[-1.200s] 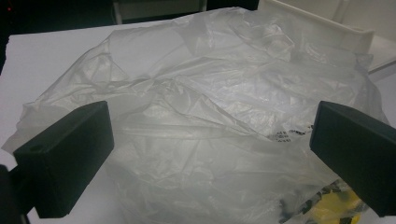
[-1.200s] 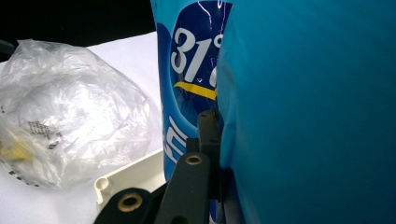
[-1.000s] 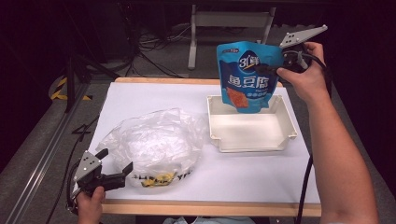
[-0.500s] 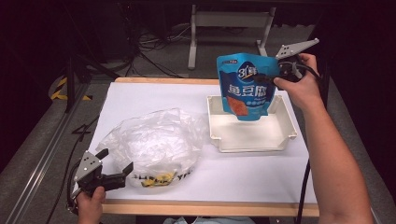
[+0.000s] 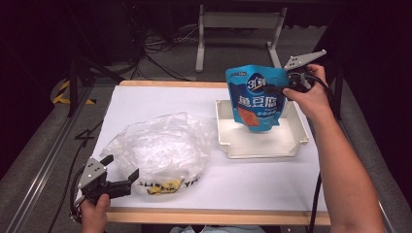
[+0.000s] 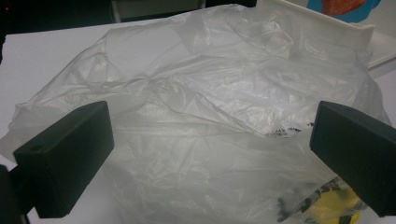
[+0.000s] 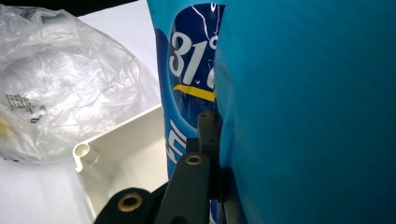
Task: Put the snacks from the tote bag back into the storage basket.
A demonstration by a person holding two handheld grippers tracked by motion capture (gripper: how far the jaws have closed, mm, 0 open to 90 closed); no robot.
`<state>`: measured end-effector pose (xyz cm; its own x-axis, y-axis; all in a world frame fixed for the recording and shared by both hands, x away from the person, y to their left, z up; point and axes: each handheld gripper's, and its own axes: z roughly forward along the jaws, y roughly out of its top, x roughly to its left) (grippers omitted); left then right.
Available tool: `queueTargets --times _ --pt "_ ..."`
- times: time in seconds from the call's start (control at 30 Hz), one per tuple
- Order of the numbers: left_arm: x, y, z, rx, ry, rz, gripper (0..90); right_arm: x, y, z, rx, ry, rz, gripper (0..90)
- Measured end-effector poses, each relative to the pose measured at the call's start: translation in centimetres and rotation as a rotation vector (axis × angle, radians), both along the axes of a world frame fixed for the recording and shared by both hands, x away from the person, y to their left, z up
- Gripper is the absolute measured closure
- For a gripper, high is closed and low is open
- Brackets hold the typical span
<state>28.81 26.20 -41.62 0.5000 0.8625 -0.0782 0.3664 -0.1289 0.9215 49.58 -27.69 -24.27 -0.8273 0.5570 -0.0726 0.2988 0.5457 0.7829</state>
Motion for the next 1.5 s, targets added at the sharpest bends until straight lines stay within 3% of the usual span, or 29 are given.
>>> queueTargets --times 0.5,1.07,1.27,1.5 --pt "0.0 0.0 0.0 0.002 0.002 -0.005 0.5 0.3 -0.1 -2.0 -0.007 0.034 -0.012 90.0" --pt "0.0 0.0 0.0 -0.001 -0.001 0.002 0.5 0.3 -1.3 -2.4 -0.010 0.038 -0.029 88.3" --pt "-0.1 0.0 0.1 -0.001 -0.002 0.006 0.5 0.3 -1.7 -2.5 -0.018 0.038 -0.035 87.6" --pt "-0.1 0.1 0.0 0.003 -0.002 0.008 0.5 0.9 -2.6 -2.6 -0.044 0.006 -0.059 83.9"
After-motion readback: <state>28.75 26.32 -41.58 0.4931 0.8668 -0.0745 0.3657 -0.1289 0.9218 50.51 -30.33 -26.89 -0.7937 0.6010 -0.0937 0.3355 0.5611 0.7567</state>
